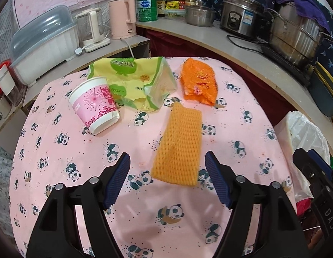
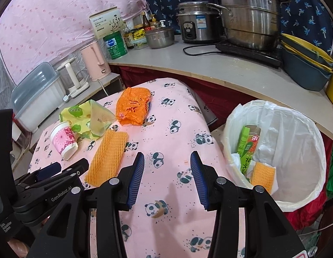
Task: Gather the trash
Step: 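Move both tools back over the table toward the second mesh sleeve, then grasp the second orange mesh sleeve with the left gripper while the right gripper grasps the orange printed bag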
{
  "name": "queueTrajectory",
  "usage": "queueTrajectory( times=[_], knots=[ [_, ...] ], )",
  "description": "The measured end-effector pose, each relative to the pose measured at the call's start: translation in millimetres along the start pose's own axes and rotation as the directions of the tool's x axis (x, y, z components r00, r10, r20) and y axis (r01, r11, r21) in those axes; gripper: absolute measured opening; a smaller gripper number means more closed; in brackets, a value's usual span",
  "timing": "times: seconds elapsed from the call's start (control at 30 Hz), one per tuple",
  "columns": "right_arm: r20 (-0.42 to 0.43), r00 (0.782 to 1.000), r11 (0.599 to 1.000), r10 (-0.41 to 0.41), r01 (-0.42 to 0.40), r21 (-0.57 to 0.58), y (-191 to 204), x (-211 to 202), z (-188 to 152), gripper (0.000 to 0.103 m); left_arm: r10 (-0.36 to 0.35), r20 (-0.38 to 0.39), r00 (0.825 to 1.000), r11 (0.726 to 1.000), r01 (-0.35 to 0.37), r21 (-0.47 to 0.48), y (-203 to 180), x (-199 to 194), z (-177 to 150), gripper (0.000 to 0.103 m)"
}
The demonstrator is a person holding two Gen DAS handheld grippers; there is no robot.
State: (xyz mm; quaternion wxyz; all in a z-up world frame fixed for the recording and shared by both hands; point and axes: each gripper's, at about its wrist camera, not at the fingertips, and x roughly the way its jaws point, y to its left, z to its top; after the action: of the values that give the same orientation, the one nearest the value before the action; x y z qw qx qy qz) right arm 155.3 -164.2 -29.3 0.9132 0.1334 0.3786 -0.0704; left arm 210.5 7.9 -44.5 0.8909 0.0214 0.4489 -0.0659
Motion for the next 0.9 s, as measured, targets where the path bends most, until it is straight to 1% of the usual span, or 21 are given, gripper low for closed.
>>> queueTrajectory(
  times=[0.3,0.47,0.53,0.6,0.63,0.67,0.7,0.73,0.77,0.8,0.87,0.9],
  knots=[
    [-0.049,0.999,0.999,0.024,-0.026,-0.027,23.5,47.3,11.9,0.044,0.003,-0.077,0.997,0.999,-0.007,-0.04,22.2,45.2,2.9,0.069],
    [-0.074,0.996,0.998,0.042,-0.046,-0.05,39.2,77.2,23.6,0.044,-0.035,-0.117,0.992,0.998,0.029,-0.053,27.4,68.7,7.4,0.069],
    [-0.083,0.995,0.997,0.053,-0.058,-0.054,45.4,89.5,29.5,0.044,-0.059,-0.135,0.989,0.997,0.052,-0.057,27.8,77.3,9.1,0.066],
    [-0.091,0.994,0.996,0.061,-0.066,-0.06,51.1,101.3,35.2,0.046,-0.084,-0.144,0.986,0.995,0.076,-0.062,28.0,83.4,11.4,0.062],
    [-0.094,0.994,0.996,0.064,-0.07,-0.063,53.5,106.4,38.0,0.049,-0.092,-0.141,0.986,0.995,0.084,-0.061,27.0,84.0,12.6,0.059],
    [-0.095,0.993,0.995,0.068,-0.075,-0.066,55.9,111.3,41.3,0.05,-0.108,-0.138,0.985,0.993,0.101,-0.053,25.5,83.7,13.8,0.048],
    [-0.096,0.993,0.994,0.071,-0.078,-0.072,59.2,116.6,45.1,0.05,-0.13,-0.14,0.982,0.991,0.125,-0.042,24.0,83.5,15.4,0.034],
    [-0.097,0.993,0.994,0.072,-0.08,-0.081,62.6,121.2,48.5,0.05,-0.15,-0.14,0.979,0.989,0.146,-0.034,22.4,82.6,16.8,0.027],
    [-0.097,0.993,0.993,0.072,-0.081,-0.091,66.8,126.7,52.7,0.051,-0.154,-0.141,0.978,0.988,0.152,-0.027,20.2,82.3,18.6,0.02],
    [-0.098,0.993,0.992,0.072,-0.082,-0.097,70.2,131.0,55.9,0.051,-0.144,-0.134,0.98,0.99,0.143,-0.016,18.7,80.8,19.8,0.013],
    [-0.101,0.992,0.99,0.076,-0.087,-0.107,77.2,141.8,62.7,0.052,-0.126,-0.124,0.984,0.992,0.125,-0.013,19.5,79.2,21.7,0.012],
    [-0.103,0.992,0.99,0.077,-0.089,-0.108,80.0,146.1,65.1,0.052,-0.131,-0.121,0.984,0.991,0.128,-0.025,22.4,79.2,23.4,0.011]
  ],
)
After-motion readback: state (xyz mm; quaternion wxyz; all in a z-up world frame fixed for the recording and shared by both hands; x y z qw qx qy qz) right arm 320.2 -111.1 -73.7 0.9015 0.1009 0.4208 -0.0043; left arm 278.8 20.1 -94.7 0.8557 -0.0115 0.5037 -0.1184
